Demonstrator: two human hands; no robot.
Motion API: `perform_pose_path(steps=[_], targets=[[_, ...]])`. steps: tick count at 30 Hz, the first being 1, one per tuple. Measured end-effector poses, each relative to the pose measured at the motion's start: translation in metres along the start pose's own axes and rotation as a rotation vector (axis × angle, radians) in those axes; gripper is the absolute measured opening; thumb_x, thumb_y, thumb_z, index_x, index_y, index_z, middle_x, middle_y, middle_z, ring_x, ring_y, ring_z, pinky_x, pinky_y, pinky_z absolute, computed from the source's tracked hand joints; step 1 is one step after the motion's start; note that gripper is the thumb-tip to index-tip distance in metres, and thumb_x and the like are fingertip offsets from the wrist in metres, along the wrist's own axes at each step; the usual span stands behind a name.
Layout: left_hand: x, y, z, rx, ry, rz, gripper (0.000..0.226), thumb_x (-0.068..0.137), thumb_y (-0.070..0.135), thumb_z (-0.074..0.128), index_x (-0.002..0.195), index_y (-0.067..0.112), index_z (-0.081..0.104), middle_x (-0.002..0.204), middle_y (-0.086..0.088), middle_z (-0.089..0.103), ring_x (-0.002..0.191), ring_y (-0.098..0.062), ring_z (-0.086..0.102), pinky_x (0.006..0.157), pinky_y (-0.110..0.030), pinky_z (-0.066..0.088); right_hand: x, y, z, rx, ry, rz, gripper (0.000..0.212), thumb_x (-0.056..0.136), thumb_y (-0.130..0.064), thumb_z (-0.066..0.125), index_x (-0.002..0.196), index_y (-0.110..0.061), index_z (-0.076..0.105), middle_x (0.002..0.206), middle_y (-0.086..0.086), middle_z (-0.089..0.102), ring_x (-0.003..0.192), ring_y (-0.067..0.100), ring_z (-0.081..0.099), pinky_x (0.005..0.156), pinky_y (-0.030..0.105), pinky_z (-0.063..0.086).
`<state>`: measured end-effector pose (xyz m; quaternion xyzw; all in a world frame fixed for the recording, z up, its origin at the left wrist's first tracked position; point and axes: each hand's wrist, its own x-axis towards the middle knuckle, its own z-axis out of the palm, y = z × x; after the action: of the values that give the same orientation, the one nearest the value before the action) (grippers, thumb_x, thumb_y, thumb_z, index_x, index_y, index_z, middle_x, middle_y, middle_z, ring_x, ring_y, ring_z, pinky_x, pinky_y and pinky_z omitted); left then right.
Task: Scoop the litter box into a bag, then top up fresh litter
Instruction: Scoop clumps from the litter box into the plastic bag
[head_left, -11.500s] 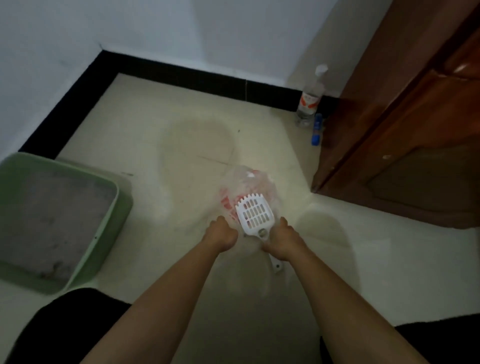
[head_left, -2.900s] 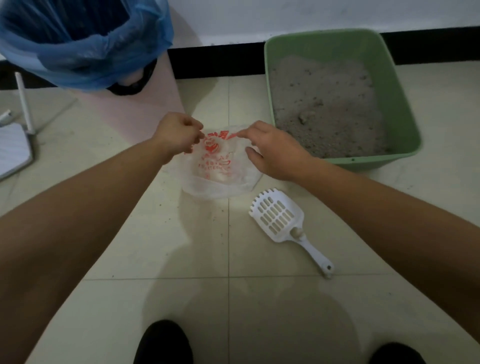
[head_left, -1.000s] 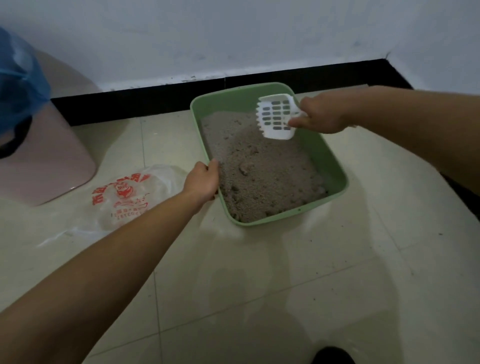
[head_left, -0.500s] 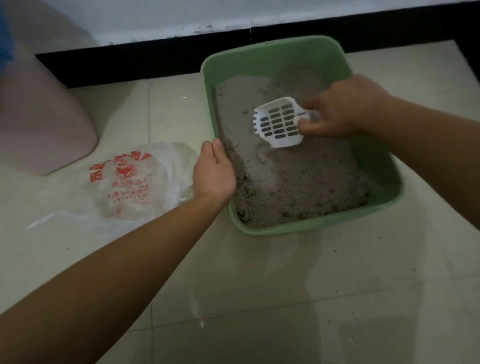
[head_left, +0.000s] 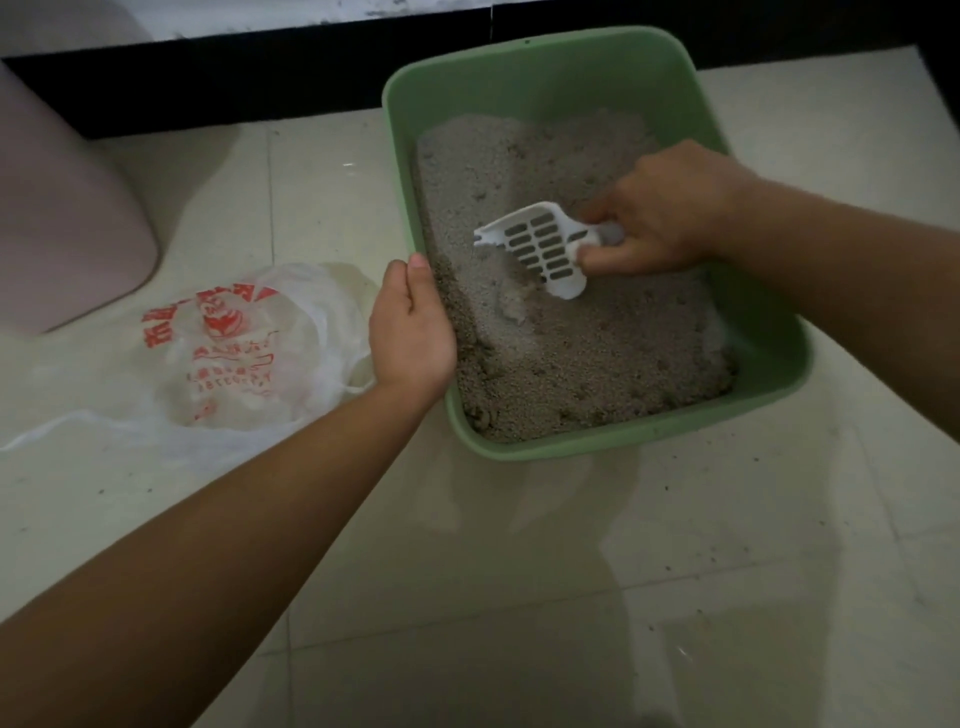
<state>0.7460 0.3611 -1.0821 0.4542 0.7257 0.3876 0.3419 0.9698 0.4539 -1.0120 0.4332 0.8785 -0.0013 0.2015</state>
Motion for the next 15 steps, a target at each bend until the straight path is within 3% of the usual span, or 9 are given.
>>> perform_pose_path(steps=[3, 7, 10, 15], targets=[[-0.001, 0.001, 0.000, -0.004, -0.007, -0.012, 0.038, 0.105, 0.034, 0.029, 0.070, 0.021, 0.033, 0.067, 0.006, 0.039, 0.060, -0.005, 0.035, 0.061, -0.031, 0.028, 0.006, -0.007, 0.000, -0.004, 0.011, -0.115, 0.085, 0.082, -0.079, 0.012, 0.126, -0.026, 0.062, 0.057, 0.000, 0.056, 0.051, 0.013, 0.054, 0.049, 0.021, 0.036], [-0.001, 0.002, -0.001, -0.020, -0.012, -0.016, 0.037, 0.105, 0.033, 0.029, 0.070, 0.021, 0.034, 0.068, 0.007, 0.039, 0.060, -0.003, 0.035, 0.057, -0.017, 0.031, 0.005, -0.025, 0.007, 0.031, 0.043, -0.191, 0.074, 0.082, -0.077, 0.010, 0.083, -0.025, 0.062, 0.055, -0.001, 0.053, 0.047, 0.013, 0.050, 0.050, 0.021, 0.038], [0.000, 0.003, 0.000, -0.064, -0.014, -0.027, 0.037, 0.105, 0.031, 0.030, 0.070, 0.021, 0.035, 0.069, 0.007, 0.039, 0.059, -0.002, 0.034, 0.055, -0.012, 0.031, -0.002, -0.031, 0.016, 0.103, 0.044, -0.162, 0.074, 0.079, -0.078, 0.010, 0.084, -0.024, 0.060, 0.054, 0.000, 0.052, 0.048, 0.014, 0.050, 0.050, 0.022, 0.037], [0.001, 0.000, 0.002, -0.101, -0.015, -0.027, 0.037, 0.105, 0.031, 0.032, 0.069, 0.021, 0.033, 0.067, 0.007, 0.036, 0.058, -0.002, 0.032, 0.055, -0.015, 0.030, -0.017, -0.037, 0.037, 0.165, 0.042, -0.158, 0.077, 0.078, -0.076, 0.010, 0.087, -0.022, 0.062, 0.055, 0.001, 0.053, 0.050, 0.018, 0.052, 0.051, 0.026, 0.039]])
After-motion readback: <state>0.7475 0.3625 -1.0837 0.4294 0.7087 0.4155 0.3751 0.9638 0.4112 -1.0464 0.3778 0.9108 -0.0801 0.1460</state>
